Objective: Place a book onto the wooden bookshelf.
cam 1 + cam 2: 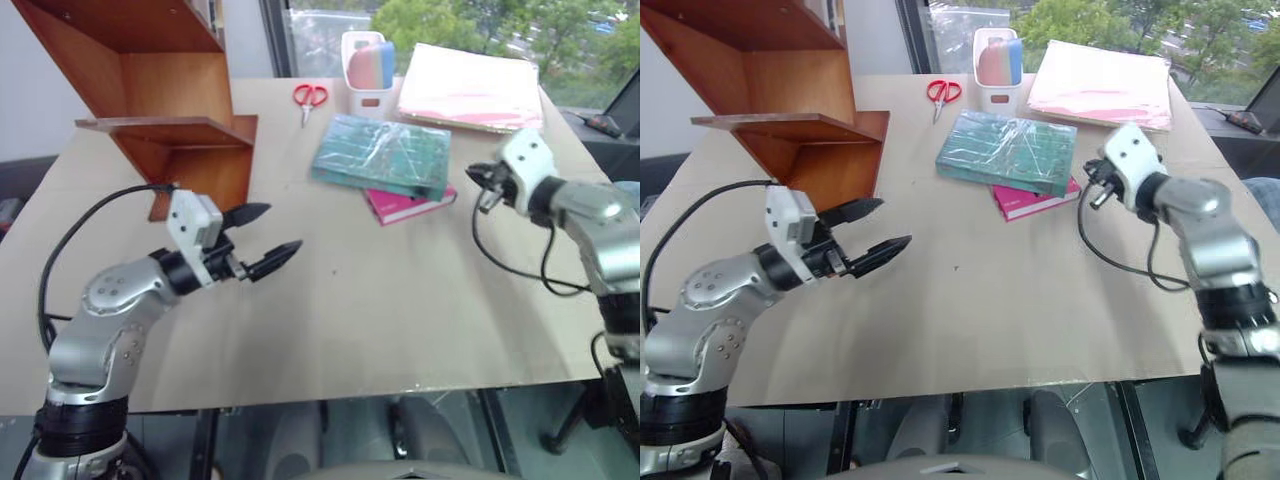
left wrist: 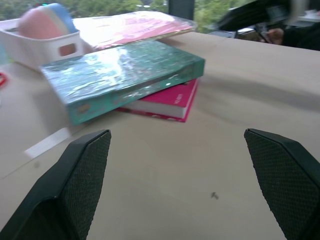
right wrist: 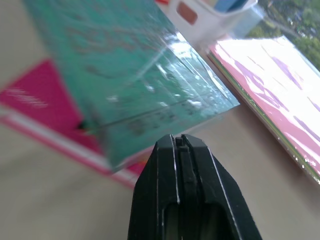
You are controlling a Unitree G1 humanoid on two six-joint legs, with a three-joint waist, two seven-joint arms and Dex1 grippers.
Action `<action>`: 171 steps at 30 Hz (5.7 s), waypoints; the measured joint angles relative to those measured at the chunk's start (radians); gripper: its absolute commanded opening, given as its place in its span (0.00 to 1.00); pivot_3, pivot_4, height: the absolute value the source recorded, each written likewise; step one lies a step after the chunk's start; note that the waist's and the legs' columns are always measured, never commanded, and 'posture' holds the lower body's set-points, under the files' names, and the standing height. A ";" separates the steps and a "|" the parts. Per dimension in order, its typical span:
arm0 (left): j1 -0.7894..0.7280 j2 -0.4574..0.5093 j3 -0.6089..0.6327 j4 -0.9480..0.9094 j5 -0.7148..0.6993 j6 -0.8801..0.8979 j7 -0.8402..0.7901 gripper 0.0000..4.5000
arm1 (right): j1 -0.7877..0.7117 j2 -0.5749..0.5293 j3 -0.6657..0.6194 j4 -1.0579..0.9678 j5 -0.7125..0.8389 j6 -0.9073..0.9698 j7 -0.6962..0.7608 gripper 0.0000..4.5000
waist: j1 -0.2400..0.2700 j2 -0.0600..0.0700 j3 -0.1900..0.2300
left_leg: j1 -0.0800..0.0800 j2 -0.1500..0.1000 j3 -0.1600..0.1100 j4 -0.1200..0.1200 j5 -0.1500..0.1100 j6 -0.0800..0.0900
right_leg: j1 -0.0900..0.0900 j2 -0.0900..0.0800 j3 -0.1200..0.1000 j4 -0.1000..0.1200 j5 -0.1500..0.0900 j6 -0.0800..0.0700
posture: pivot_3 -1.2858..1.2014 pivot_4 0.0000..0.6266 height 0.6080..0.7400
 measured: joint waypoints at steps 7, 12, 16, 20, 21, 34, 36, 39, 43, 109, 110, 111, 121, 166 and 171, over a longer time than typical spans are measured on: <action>0.039 -0.014 0.001 -0.043 0.000 0.007 0.045 1.00 | -0.189 0.114 0.063 0.440 -0.124 -0.215 -0.054 0.02 | 0.014 -0.001 0.000 | -0.002 0.000 0.000 -0.006 0.000 0.000 | 0.000 -0.002 -0.002 -0.008 0.000 0.000 | 0.52 0.24 1.00; 0.109 -0.043 0.026 -0.104 0.000 0.020 0.106 1.00 | -0.210 0.148 0.076 0.488 -0.158 -0.279 0.027 0.02 | 0.004 -0.001 0.000 | 0.004 0.000 0.000 -0.005 -0.001 0.000 | 0.001 -0.001 -0.001 0.000 0.000 0.000 | 0.52 0.24 1.00; 0.109 -0.047 0.026 -0.104 0.000 0.020 0.119 1.00 | -0.195 0.169 0.069 0.448 -0.154 -0.265 0.074 0.02 | 0.002 -0.001 -0.001 | 0.005 0.000 0.000 -0.003 0.000 0.000 | 0.002 0.000 0.000 0.002 0.000 0.000 | 0.52 0.24 1.00; 0.115 -0.047 0.026 -0.104 0.000 0.019 0.120 1.00 | -0.161 0.183 0.043 0.368 -0.141 -0.216 0.076 0.02 | 0.004 -0.001 -0.001 | 0.004 0.000 0.000 -0.003 0.000 0.000 | 0.001 0.000 0.000 0.002 0.000 0.000 | 0.52 0.24 1.00; 0.116 -0.048 0.026 -0.104 0.000 0.018 0.120 1.00 | -0.155 0.179 0.035 0.349 -0.140 -0.195 0.075 0.02 | 0.004 -0.001 -0.001 | 0.003 0.000 0.000 -0.003 0.000 0.000 | 0.001 0.000 0.000 0.001 0.000 0.000 | 0.52 0.24 1.00; 0.084 -0.069 0.021 -0.103 0.000 0.017 0.118 1.00 | 0.007 0.026 -0.038 0.111 -0.155 0.008 0.011 0.02 | 0.003 -0.001 0.000 | 0.001 0.000 0.000 -0.003 -0.001 0.000 | 0.000 -0.001 0.000 0.000 0.000 0.000 | 0.52 0.24 1.00; 0.071 -0.069 0.019 -0.101 0.000 0.017 0.113 1.00 | 0.029 0.034 -0.038 0.108 -0.155 0.019 0.009 0.02 | 0.002 -0.001 0.000 | 0.001 0.000 0.001 -0.003 -0.001 0.000 | 0.000 -0.001 0.000 0.000 0.000 0.000 | 0.52 0.24 1.00; 0.059 -0.071 0.002 -0.091 0.000 0.020 0.111 1.00 | 0.051 0.056 -0.036 0.084 -0.150 0.021 0.011 0.02 | 0.004 -0.001 0.000 | 0.001 0.000 0.001 -0.003 -0.001 0.000 | 0.000 -0.001 0.000 0.000 0.000 0.000 | 0.52 0.24 1.00; 0.059 -0.072 0.000 -0.077 0.001 0.020 0.112 1.00 | 0.091 0.071 -0.035 -0.008 -0.124 0.034 0.035 0.02 | 0.005 -0.001 0.000 | 0.001 0.000 0.000 -0.003 -0.001 0.000 | 0.000 -0.001 0.000 0.000 0.000 0.000 | 0.52 0.24 1.00; -0.848 -0.684 0.398 1.327 -0.303 0.145 0.558 1.00 | 0.653 0.130 -0.230 -1.078 0.236 0.220 -0.152 0.99 | 0.035 -0.003 0.000 | -0.005 -0.002 -0.011 0.007 0.000 0.000 | 0.003 0.000 -0.011 0.001 0.000 0.001 | 0.52 0.24 1.00; -0.879 -0.687 0.421 1.375 -0.303 0.103 0.559 1.00 | 0.653 0.130 -0.227 -1.078 0.236 0.220 -0.155 0.99 | 0.035 -0.003 0.000 | -0.005 -0.002 -0.011 0.007 0.000 0.000 | 0.003 0.000 -0.011 0.001 0.000 0.001 | 0.52 0.24 1.00; -0.883 -0.687 0.423 1.382 -0.303 0.097 0.558 1.00 | 0.653 0.130 -0.227 -1.078 0.236 0.220 -0.156 0.99 | 0.035 -0.003 0.000 | -0.006 -0.003 -0.011 0.007 0.000 0.000 | 0.003 0.000 -0.011 0.001 0.000 0.001 | 0.52 0.24 1.00; -0.933 -0.685 0.471 1.483 -0.303 0.043 0.558 0.34 | 0.625 0.125 -0.210 -1.070 0.239 0.249 -0.166 1.00 | 0.034 -0.003 0.000 | -0.005 -0.003 -0.011 0.007 0.000 0.000 | 0.004 0.000 -0.012 0.001 0.000 0.001 | 0.52 0.24 1.00; -1.179 0.376 -0.351 0.495 0.539 -0.243 -0.437 0.00 | 0.681 0.107 -0.394 -0.896 0.271 -0.083 -0.150 1.00 | 0.010 -0.003 0.005 | -0.003 -0.001 -0.007 -0.005 0.001 -0.002 | 0.000 0.001 -0.007 -0.004 -0.002 0.000 | 0.52 0.24 1.00; -1.191 0.454 -0.392 0.547 0.629 -0.246 -0.531 0.00 | 0.635 0.096 -0.366 -0.817 0.272 -0.125 -0.110 1.00 | 0.012 -0.004 0.005 | -0.004 0.000 -0.008 -0.005 0.001 -0.002 | 0.000 0.001 -0.010 -0.003 -0.002 -0.001 | 0.52 0.24 1.00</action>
